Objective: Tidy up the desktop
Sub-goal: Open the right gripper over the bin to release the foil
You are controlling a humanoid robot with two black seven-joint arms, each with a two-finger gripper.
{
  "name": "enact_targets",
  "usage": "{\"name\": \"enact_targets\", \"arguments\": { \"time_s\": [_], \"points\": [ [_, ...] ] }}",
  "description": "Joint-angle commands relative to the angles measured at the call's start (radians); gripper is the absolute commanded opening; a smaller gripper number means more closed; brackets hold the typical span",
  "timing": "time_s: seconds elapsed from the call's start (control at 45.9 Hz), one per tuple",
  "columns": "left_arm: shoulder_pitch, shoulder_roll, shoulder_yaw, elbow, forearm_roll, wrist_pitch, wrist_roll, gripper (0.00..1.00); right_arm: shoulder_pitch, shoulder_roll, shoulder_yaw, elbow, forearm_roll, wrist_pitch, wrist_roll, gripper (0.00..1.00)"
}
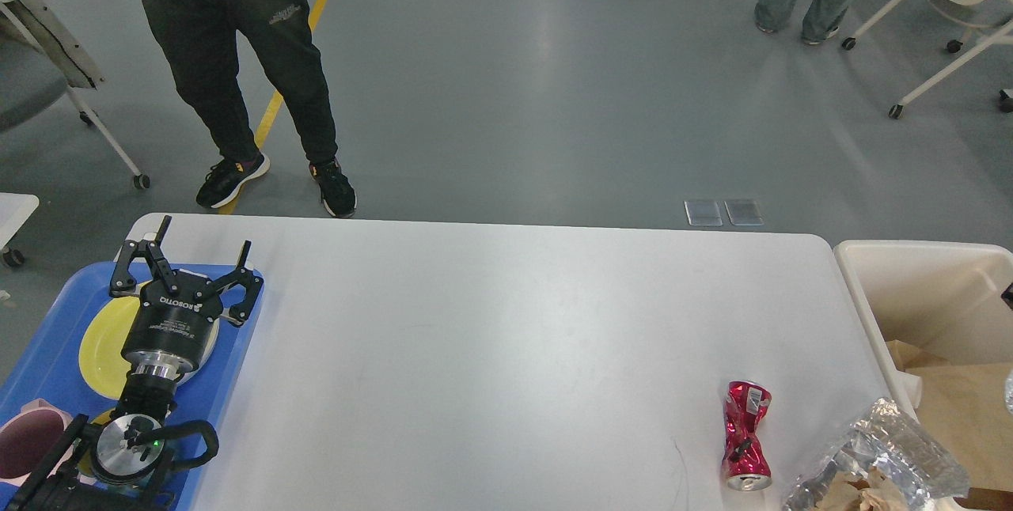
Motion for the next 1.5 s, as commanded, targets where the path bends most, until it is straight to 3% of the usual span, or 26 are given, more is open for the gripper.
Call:
{"name": "enact_targets", "arguments": {
  "time_s": [0.0, 0.153, 0.305, 0.501, 0.523, 0.589, 0.61, 0.719, 1.068, 1.199, 1.308, 1.482],
  "points": [
    [0.000, 0.000, 0.001, 0.000, 0.000, 0.000, 0.001, 0.96, -0.292, 0.126, 0.122, -0.270, 0.002, -0.037, 0.003, 0.00],
    [0.000, 0.000, 0.001, 0.000, 0.000, 0.000, 0.001, 0.96, -0.464, 0.253, 0.125, -0.466, 0.002, -0.132, 0.003, 0.00],
    [0.000, 0.000, -0.001, 0.000, 0.000, 0.000, 0.001, 0.96, -0.491, 0.302, 0.093, -0.476, -0.006, -0.198, 0.005, 0.00],
    [0.000, 0.000, 0.001, 0.000, 0.000, 0.000, 0.001, 0.96, -0.489, 0.321, 0.047, -0.479, -0.004, -0.210, 0.003, 0.00],
    [0.000, 0.000, 0.001, 0.000, 0.000, 0.000, 0.001, 0.96, -0.489, 0.324, 0.047, -0.481, -0.001, -0.215, 0.003, 0.14],
    [0.000, 0.000, 0.001, 0.000, 0.000, 0.000, 0.001, 0.96, -0.483, 0.329, 0.051, -0.484, 0.013, -0.254, 0.003, 0.73],
    [0.000, 0.000, 0.001, 0.000, 0.000, 0.000, 0.001, 0.96, -0.483, 0.330, 0.053, -0.484, 0.013, -0.277, 0.003, 0.86],
    [0.000, 0.000, -0.001, 0.000, 0.000, 0.000, 0.001, 0.96, -0.498, 0.342, 0.050, -0.483, 0.011, -0.339, 0.003, 1.00],
    [0.000, 0.000, -0.001, 0.000, 0.000, 0.000, 0.001, 0.96, -0.434, 0.290, 0.050, -0.415, -0.001, -0.308, 0.003, 1.00],
    [0.000, 0.000, 0.001, 0.000, 0.000, 0.000, 0.001, 0.96, -0.160, 0.178, 0.053, -0.182, -0.006, -0.215, 0.003, 1.00],
    [0.000, 0.000, 0.001, 0.000, 0.000, 0.000, 0.001, 0.96, 0.041, 0.155, 0.019, -0.049, -0.080, -0.152, -0.012, 1.00],
    [0.000, 0.000, 0.001, 0.000, 0.000, 0.000, 0.001, 0.96, 0.362, 0.184, -0.039, 0.204, -0.323, 0.101, -0.015, 1.00]
  ]
}}
